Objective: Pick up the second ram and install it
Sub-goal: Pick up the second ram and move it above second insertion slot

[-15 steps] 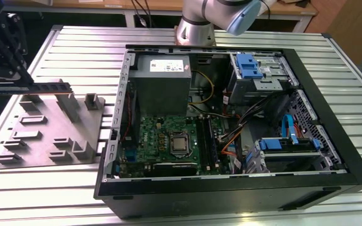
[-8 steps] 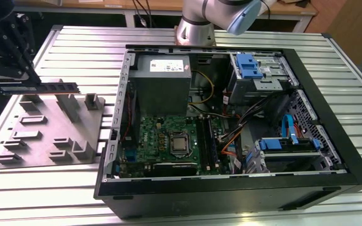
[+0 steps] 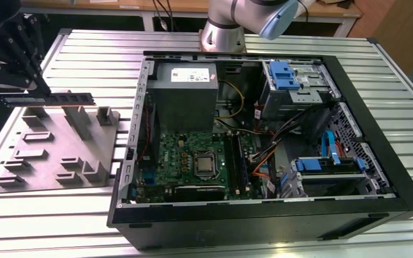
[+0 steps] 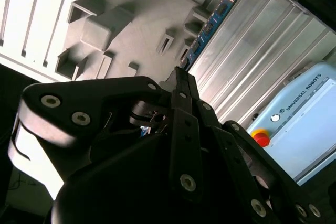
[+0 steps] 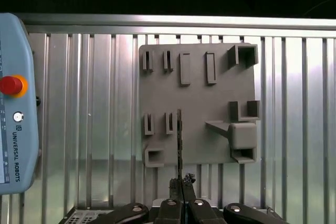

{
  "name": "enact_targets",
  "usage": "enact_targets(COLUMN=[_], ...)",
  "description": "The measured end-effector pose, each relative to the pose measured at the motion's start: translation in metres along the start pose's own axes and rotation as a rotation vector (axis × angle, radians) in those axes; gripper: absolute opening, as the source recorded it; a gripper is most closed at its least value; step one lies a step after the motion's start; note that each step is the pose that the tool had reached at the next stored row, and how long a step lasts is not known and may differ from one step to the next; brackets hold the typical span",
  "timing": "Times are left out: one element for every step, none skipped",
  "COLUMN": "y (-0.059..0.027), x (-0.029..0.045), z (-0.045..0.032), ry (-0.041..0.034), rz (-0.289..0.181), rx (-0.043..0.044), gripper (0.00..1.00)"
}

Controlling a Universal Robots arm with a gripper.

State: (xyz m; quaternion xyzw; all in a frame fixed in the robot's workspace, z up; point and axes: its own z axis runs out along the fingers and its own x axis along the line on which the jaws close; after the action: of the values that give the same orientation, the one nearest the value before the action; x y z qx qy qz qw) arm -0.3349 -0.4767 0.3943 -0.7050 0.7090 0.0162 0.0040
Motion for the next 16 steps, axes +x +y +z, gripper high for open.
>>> enact_targets(y=[0.0000,0.0001,0.0001,0.0001,0.0001,0.0001,0.0001,0.0000,-0.0007,-0.0020,-0.0040,-0.0062,-0.0086,-0.0112,-0.0139,-0.0170], x=[-0.0001,-0.0002,-0.0002,-0.0002,-0.0002,-0.0002,-0.0002,-0.0002,-0.0003,-0.0003,-0.0002,-0.0003,-0.0003,-0.0003,-0.0003,-0.0003], z=[-0.0014,-0.0024,-0.0024,-0.0024,-0.0024,-0.0025,-0.0026,-0.0026,-0.0028,-0.0027,-0.0027,-0.0027,-0.0028,-0.0028,-0.0028,-0.0028], ry=[-0.0001,-0.0001,-0.0002,-0.0002,-0.0003,-0.0002,0.0000,-0.0001,0.0000,-0.0002,-0.0004,-0.0007,-0.0007,-0.0008,-0.0010,-0.0011], rz=[0.000,0.000,0.000,0.000,0.000,0.000,0.000,0.000,0.000,0.000,0.000,0.000,0.000,0.000,0.000,0.000], rx=[0.0001,0.0001,0.0003,0.0003,0.0003,0.0003,0.0001,0.0001,-0.0001,0.0000,0.0000,0.0001,0.0001,0.0001,0.0001,0.0001], gripper=[0.11,0.11,0.11,0.11,0.11,0.11,0.11,0.11,0.11,0.11,0.11,0.11,0.11,0.11,0.11,0.11])
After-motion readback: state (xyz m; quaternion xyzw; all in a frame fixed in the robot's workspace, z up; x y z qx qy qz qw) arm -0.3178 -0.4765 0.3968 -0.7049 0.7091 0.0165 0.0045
